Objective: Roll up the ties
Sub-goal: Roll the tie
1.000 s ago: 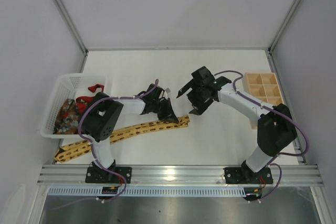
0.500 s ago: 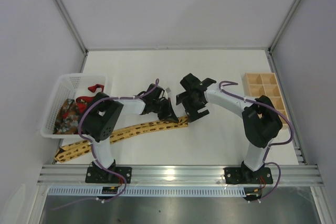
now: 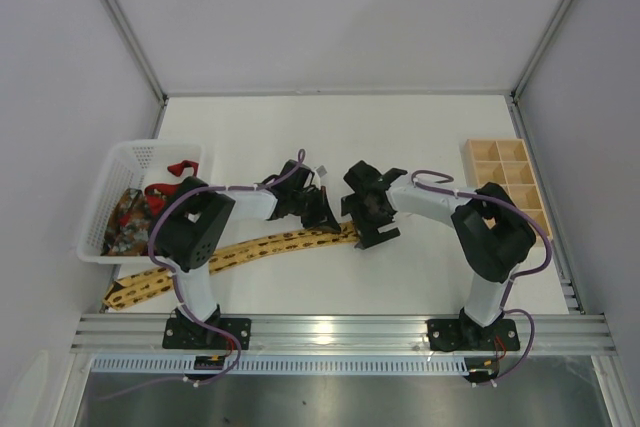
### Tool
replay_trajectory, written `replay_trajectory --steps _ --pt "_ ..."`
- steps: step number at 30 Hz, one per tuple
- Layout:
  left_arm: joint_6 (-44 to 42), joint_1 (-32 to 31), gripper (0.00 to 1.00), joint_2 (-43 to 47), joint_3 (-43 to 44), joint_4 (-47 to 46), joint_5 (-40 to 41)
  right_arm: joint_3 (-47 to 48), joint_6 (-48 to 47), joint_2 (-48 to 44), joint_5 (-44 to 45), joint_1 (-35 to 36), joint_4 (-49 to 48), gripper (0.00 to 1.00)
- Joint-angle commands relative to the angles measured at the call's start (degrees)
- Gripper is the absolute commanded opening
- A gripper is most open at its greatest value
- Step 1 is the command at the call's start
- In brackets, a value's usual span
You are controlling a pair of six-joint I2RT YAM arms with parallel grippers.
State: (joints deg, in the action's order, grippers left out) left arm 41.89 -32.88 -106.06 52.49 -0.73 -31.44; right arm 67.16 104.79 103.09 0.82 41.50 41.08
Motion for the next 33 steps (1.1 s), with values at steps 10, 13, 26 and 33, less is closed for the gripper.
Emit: replay_trajectory --steps 10,13,26,33 --pt "-5.5 -0.3 0.0 1.5 1.4 4.5 6.5 -0.9 2.6 1.7 1.8 -0.1 -4.8 0.86" --pt "-5.8 -0.4 0.01 1.5 1.8 4.9 6.7 -1.1 1.8 1.9 0.8 -0.8 -4.3 0.82" --pt "-6.4 -0.9 0.0 0.6 4.3 5.9 7.0 -1.9 -0.1 2.3 -0.2 -1.8 -3.1 0.47" --pt "-6.3 -0.9 0.0 0.3 5.1 5.7 6.8 -2.1 -0.8 1.8 -1.9 -1.6 -1.8 0.38"
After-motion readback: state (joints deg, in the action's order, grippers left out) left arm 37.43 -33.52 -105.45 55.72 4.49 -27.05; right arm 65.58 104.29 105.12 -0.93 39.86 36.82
